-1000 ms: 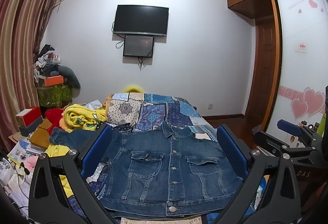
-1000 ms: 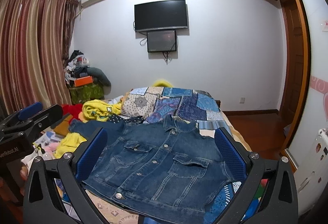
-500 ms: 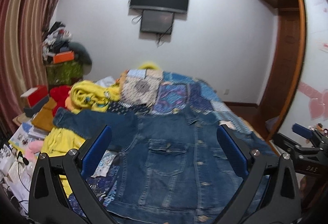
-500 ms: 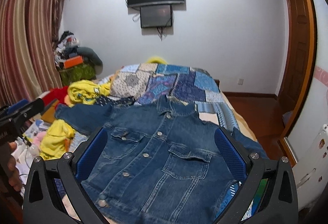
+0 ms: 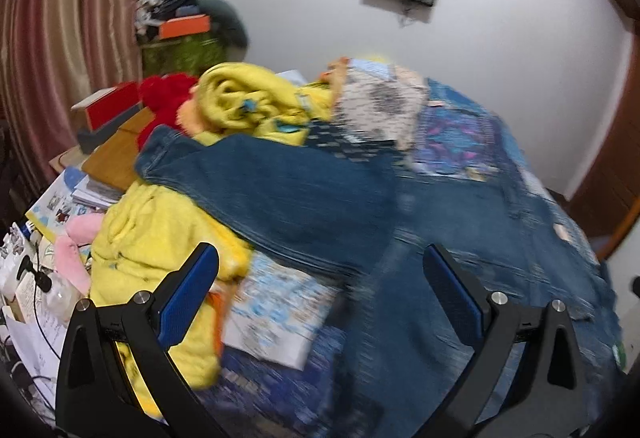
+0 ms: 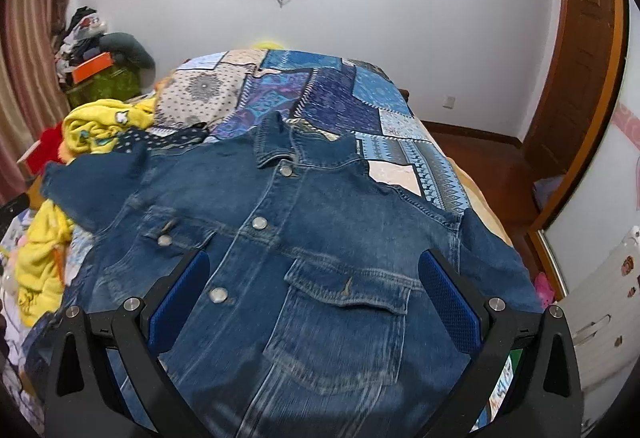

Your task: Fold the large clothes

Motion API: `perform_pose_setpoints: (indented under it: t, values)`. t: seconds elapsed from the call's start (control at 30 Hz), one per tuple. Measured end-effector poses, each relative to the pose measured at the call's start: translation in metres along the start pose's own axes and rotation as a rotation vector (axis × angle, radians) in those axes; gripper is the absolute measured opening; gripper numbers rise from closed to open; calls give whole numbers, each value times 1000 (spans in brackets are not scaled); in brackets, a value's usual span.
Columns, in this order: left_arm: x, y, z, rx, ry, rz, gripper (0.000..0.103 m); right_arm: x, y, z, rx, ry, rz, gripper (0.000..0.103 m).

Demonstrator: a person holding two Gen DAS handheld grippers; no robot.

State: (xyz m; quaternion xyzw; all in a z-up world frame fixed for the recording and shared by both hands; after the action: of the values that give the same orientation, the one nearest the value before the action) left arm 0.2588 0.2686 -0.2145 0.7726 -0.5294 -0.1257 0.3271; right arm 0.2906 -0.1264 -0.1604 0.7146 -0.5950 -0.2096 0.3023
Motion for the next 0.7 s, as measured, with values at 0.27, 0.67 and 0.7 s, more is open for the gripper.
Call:
perform_pose_setpoints:
  t: [0.27, 0.67, 0.7]
  values:
    - [-76, -99, -10, -215, 156, 33, 100, 22, -31, -6, -42, -95, -10, 103]
    - [-136, -178, -10, -293, 556, 232, 78, 28, -53, 0, -140, -176, -75, 103]
    - [-138, -181, -11, -289, 559, 220, 78, 28, -53, 0, -141, -176, -75, 103]
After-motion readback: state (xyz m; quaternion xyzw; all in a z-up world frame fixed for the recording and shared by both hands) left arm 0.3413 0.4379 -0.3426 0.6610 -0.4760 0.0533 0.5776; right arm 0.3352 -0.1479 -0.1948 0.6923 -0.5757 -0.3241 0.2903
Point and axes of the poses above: each gripper's, at about its wrist camera, not at the fingertips, and y roughly against the way its jaws point, x to its right, z to its underside, the point moved 4 cm from there along -y, roughly the way its jaws point, and after that the axes turned 2 degrees about -x, right-handed, at the moved point
